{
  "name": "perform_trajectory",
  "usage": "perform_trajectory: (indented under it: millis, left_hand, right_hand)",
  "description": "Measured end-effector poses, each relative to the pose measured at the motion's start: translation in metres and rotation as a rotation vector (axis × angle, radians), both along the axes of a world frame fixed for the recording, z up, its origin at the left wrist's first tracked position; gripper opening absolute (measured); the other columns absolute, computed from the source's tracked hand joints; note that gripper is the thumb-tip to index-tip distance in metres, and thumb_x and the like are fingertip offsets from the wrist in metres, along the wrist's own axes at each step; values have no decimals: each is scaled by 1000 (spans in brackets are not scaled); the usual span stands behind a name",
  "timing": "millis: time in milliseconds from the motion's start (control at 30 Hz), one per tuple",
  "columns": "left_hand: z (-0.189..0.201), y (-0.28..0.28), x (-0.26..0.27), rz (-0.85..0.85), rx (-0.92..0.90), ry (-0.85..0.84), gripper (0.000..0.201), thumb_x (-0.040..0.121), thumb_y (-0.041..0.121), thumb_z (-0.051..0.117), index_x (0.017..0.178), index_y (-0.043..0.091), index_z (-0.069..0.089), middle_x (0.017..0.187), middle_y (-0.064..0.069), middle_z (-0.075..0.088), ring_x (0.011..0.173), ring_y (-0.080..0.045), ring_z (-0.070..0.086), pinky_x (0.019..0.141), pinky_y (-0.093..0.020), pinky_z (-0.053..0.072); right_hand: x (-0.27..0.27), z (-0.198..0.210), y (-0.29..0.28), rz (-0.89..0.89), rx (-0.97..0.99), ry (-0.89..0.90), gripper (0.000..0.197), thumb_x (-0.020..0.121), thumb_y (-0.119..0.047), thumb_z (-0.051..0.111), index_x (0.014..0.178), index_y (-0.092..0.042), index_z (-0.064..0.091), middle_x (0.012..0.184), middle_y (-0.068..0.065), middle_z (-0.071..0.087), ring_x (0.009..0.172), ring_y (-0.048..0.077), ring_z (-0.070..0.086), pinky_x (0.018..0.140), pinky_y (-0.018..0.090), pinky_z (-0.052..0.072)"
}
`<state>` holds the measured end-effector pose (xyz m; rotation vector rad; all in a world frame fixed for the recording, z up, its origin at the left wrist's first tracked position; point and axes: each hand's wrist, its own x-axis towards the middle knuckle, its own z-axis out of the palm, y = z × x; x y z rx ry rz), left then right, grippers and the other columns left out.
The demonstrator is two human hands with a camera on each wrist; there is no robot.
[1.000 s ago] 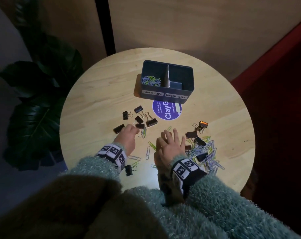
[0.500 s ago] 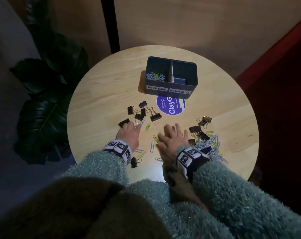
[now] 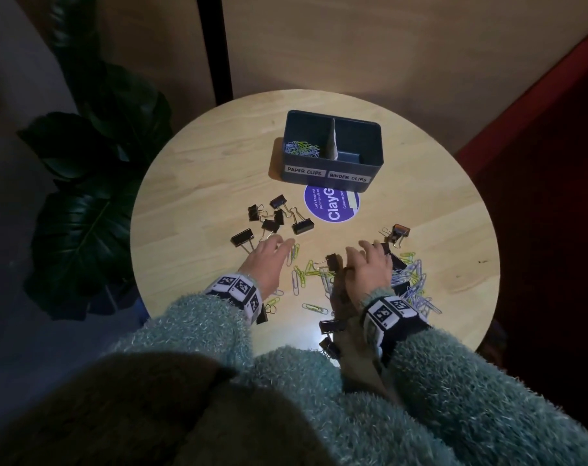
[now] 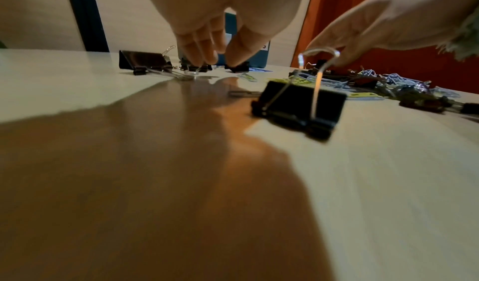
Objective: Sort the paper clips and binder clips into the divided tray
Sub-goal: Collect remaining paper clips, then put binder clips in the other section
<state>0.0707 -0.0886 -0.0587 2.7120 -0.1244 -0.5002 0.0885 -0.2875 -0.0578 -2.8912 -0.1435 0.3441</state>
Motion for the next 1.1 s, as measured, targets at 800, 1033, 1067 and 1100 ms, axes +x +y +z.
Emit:
perform_trajectory:
  millis: [800,1033,1067,1100]
  left_hand:
    - [9,18,-20,242,-158,354,22,88,1,54,105,12,60,104,-3,57,92,-18,57,72,-22,48]
    - [4,27,-22,246,-182,396,25,76,23,74,90,19,54,89,0,58,77,-16,56,61,-26,43]
    - [4,30,-23,222,-128,434,28,73,25,76,87,21,52,86,1,57,75,-16,54,60,-27,42]
    - [4,34,-25,207,-85,467,30,70,24,77,85,22,51,86,1,57,74,-16,54,61,-28,42]
  right_hand:
    - [-11,6,47,189,52,377,43,89,-2,50,131,-10,50,126,11,46,122,29,46,109,40,38]
    - [-18,1,55,304,118,196,29,90,-16,55,120,-18,59,116,8,54,113,26,47,98,36,42]
    - [-22,1,59,390,90,179,31,89,-19,58,120,-22,59,118,6,54,114,26,46,98,36,42]
    - [-27,1,63,490,72,160,34,87,-21,61,121,-27,59,121,4,53,114,25,45,97,37,42]
